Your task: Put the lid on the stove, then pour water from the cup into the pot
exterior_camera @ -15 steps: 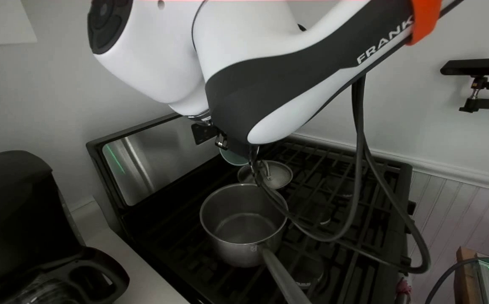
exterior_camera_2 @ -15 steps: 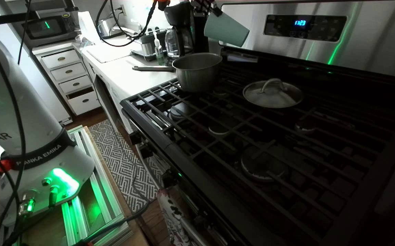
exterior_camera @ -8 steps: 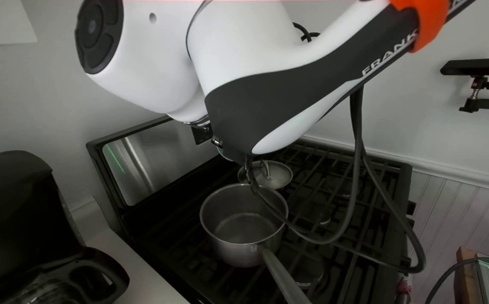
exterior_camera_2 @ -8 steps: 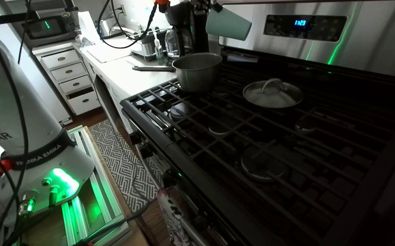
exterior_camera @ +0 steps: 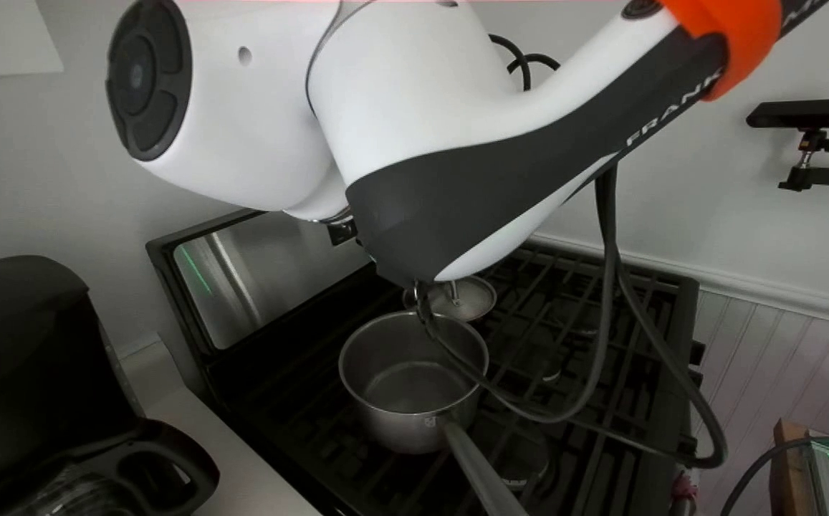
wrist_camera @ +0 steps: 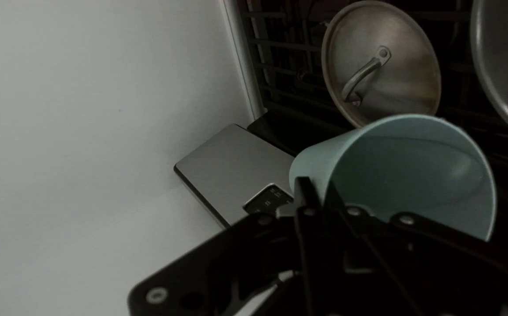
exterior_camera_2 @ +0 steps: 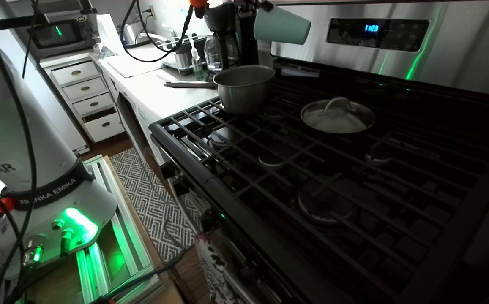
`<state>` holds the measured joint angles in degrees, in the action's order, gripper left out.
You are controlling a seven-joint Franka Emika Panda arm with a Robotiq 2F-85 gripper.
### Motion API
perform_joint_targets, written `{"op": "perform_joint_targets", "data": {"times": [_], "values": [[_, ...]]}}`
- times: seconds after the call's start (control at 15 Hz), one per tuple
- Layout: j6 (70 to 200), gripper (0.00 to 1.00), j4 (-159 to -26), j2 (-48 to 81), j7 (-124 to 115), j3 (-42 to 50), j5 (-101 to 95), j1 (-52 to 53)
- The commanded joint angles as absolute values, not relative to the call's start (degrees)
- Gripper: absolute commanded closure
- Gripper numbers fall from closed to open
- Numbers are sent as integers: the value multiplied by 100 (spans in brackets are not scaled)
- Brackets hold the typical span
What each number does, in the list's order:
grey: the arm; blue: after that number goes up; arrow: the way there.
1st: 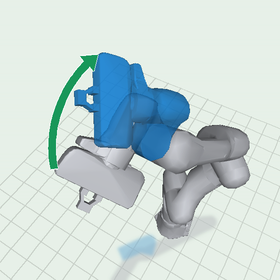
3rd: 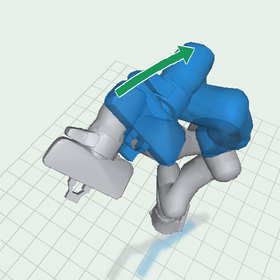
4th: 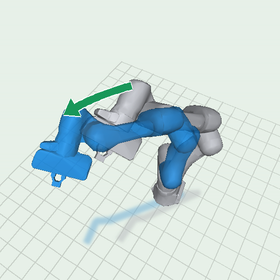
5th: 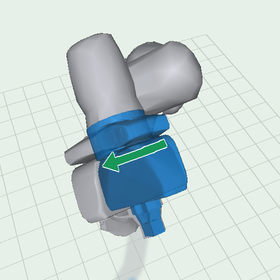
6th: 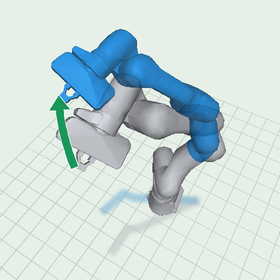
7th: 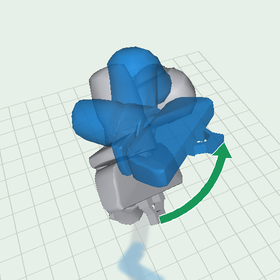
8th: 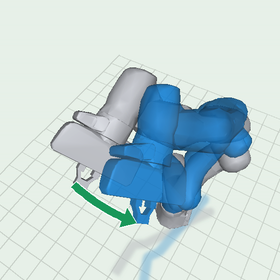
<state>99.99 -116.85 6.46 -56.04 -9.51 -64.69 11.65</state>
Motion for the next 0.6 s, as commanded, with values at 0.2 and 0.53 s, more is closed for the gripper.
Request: {"op": "perform_joint_targets", "data": {"times": [0.2, 0.53], "values": [[9466, 99, -11761, 617, -5999, -1084, -6869, 1312], [9421, 99, -11687, 645, -5809, -1090, -6598, 1276]]}}
